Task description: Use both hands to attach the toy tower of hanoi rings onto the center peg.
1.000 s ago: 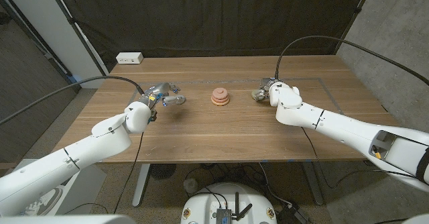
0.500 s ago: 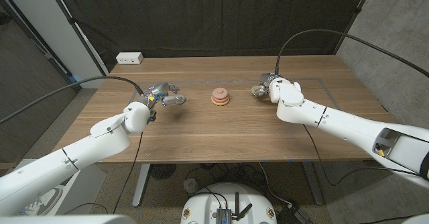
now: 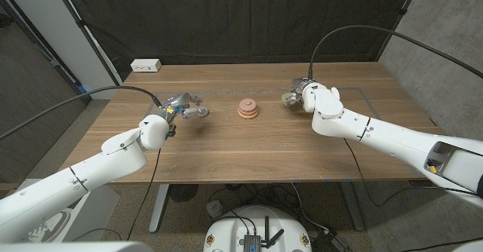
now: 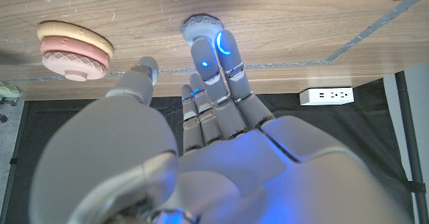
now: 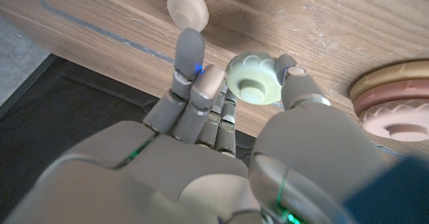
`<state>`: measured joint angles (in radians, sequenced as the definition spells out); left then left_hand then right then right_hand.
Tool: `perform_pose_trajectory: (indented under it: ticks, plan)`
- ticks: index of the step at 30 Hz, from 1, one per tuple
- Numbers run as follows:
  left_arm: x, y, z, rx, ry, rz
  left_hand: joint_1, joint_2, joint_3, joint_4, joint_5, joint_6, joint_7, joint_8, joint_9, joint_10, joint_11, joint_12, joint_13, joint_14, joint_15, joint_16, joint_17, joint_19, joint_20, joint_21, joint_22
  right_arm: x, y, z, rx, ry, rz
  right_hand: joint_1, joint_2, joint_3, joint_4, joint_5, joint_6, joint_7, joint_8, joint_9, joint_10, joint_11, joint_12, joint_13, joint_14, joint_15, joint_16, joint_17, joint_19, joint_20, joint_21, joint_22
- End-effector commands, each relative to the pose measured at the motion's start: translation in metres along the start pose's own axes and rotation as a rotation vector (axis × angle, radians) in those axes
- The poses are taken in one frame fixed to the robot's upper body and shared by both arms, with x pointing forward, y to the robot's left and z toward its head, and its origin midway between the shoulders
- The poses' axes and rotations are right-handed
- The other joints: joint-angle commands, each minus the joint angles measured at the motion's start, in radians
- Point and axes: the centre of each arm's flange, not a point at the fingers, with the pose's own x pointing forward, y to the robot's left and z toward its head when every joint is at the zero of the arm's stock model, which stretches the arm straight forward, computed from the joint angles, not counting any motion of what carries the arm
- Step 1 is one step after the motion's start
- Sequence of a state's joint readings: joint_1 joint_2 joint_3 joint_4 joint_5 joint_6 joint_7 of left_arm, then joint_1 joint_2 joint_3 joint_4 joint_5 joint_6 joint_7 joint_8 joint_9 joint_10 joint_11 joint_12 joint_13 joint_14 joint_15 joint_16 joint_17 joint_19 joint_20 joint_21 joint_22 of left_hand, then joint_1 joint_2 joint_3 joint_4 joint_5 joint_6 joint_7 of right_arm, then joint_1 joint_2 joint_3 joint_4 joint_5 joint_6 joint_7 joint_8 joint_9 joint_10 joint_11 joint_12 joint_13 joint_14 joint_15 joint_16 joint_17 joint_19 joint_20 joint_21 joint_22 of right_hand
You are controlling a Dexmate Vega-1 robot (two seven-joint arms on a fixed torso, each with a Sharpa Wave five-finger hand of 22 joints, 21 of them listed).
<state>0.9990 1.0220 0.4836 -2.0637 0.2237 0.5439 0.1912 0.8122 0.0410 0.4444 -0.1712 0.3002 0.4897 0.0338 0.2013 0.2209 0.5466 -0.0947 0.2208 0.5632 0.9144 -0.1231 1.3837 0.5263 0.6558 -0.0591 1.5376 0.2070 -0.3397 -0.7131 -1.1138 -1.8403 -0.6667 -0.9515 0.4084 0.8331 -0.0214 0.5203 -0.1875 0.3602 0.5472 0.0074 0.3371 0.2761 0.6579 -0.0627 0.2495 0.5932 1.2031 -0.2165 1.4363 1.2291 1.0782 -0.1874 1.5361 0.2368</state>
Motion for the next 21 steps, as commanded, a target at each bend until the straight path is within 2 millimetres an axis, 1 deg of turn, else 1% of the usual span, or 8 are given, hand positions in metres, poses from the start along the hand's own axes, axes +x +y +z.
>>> perform_pose_trajectory:
  ticks: [1,8,10,14,21]
  plan:
    - [0.0,0.002,0.002,-0.001,-0.007,0.01,-0.005,0.0,0.008,0.003,0.006,0.007,-0.001,0.004,0.004,0.006,-0.001,-0.001,0.003,0.001,-0.096,0.003,0.004,0.003,-0.133,0.004,0.004,-0.011,-0.01,0.008,-0.004,-0.049,-0.004,0.009,0.063,0.044,0.029,0.006,0.089,-0.063,0.01,0.004,0.076,-0.061,-0.007,0.005,0.015,-0.003,0.013,0.002,0.012,-0.033,0.008,0.009]
    - [0.0,0.003,0.002,-0.001,-0.005,0.011,-0.006,0.0,0.011,0.003,0.006,0.006,0.0,0.004,0.004,0.004,0.001,-0.003,0.003,0.001,-0.096,0.003,0.004,0.003,-0.132,0.004,0.004,-0.011,-0.013,0.013,-0.004,-0.085,0.005,0.01,0.065,0.049,0.027,0.007,0.091,-0.062,0.01,0.004,0.078,-0.061,-0.009,0.009,0.021,-0.003,0.023,0.003,0.016,-0.033,0.008,0.013]
    - [0.001,0.004,0.003,0.001,-0.005,0.011,-0.007,0.0,0.012,0.003,0.005,0.007,-0.002,0.004,0.004,0.006,-0.002,-0.003,0.003,0.0,-0.096,0.002,0.003,0.005,-0.134,0.004,0.002,-0.01,-0.013,0.014,0.001,-0.094,0.008,0.011,0.066,0.05,0.027,0.007,0.089,-0.061,0.008,0.003,0.077,-0.057,-0.01,0.01,0.022,-0.003,0.026,0.003,0.013,-0.033,0.004,0.01]
    - [0.001,0.004,0.005,0.004,-0.002,0.014,-0.008,-0.002,0.012,0.003,0.005,0.007,-0.002,0.004,0.004,0.004,0.001,-0.004,0.003,-0.001,-0.096,0.001,0.001,0.003,-0.134,0.005,0.004,-0.011,-0.013,0.017,0.001,-0.119,0.006,0.012,0.067,0.053,0.025,0.007,0.091,-0.058,0.009,0.003,0.078,-0.052,-0.012,0.01,0.023,-0.002,0.03,0.003,0.014,-0.033,0.003,0.011]
    - [0.001,0.002,0.004,-0.023,-0.004,0.013,-0.009,-0.002,0.014,0.003,0.005,0.007,-0.002,0.003,0.004,0.004,-0.001,-0.005,0.003,-0.003,-0.096,0.001,0.0,0.003,-0.134,0.006,0.005,-0.015,-0.02,0.025,0.008,-0.172,-0.005,0.013,0.068,0.057,0.024,0.008,0.094,-0.059,0.009,0.002,0.079,-0.053,-0.014,0.013,0.024,-0.002,0.036,0.003,0.014,-0.033,-0.001,0.01]
